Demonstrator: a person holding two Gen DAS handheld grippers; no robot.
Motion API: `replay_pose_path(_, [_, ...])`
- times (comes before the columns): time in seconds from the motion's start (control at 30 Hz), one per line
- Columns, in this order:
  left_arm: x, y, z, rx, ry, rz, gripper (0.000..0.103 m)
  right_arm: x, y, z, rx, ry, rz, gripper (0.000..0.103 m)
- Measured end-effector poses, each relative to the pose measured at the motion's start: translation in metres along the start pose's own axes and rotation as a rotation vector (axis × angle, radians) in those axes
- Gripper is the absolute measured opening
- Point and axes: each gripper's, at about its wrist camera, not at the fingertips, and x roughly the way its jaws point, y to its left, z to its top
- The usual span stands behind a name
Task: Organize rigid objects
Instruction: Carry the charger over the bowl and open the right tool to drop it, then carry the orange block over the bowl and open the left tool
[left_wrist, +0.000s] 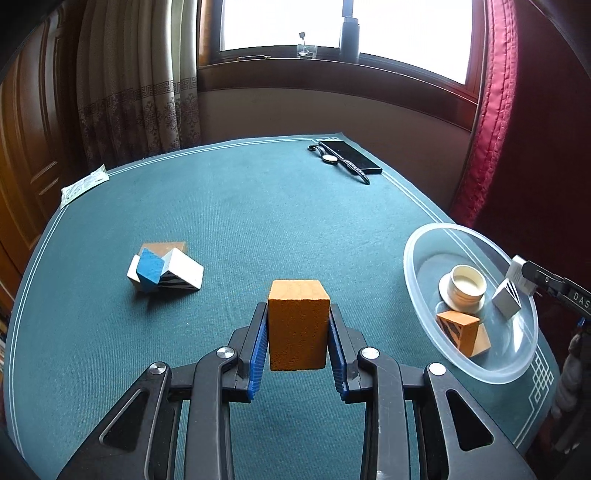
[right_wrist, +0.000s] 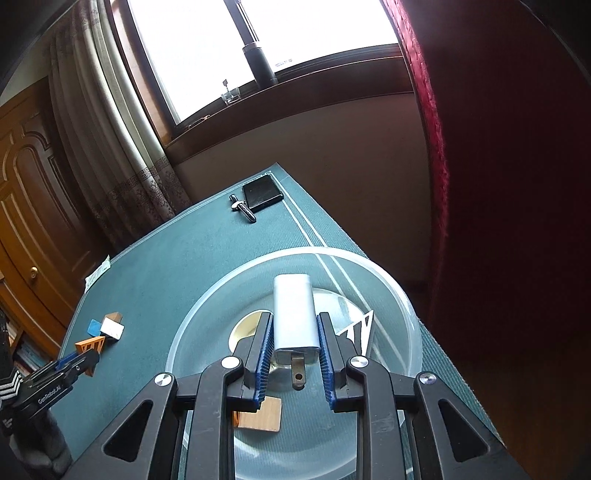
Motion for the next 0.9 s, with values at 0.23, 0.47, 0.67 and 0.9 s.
replay_pose_path(0.23, [-0.003, -0.028, 0.011, 0.052, -0.015, -0.054, 0.031, -0.008, 0.0, 0.001, 0.012, -0.033, -0.002, 0.031])
replay_pose_path(0.47, [-0.002, -0.047, 0.016, 0.093, -0.017, -0.087, 0.031, -0.009, -0.002, 0.0, 0.019, -0.042, -0.008, 0.031])
replay_pose_path(0.67, [0.004, -0.033, 0.003, 0.059, 0.024, -0.049, 0.056, -0.009, -0.004, -0.003, 0.042, -0.058, -0.017, 0.055])
replay_pose_path(0.9, [0.024, -0.022, -0.019, 0.031, 0.078, -0.023, 0.067, -0.011, 0.001, -0.006, 0.023, -0.062, -0.016, 0.055])
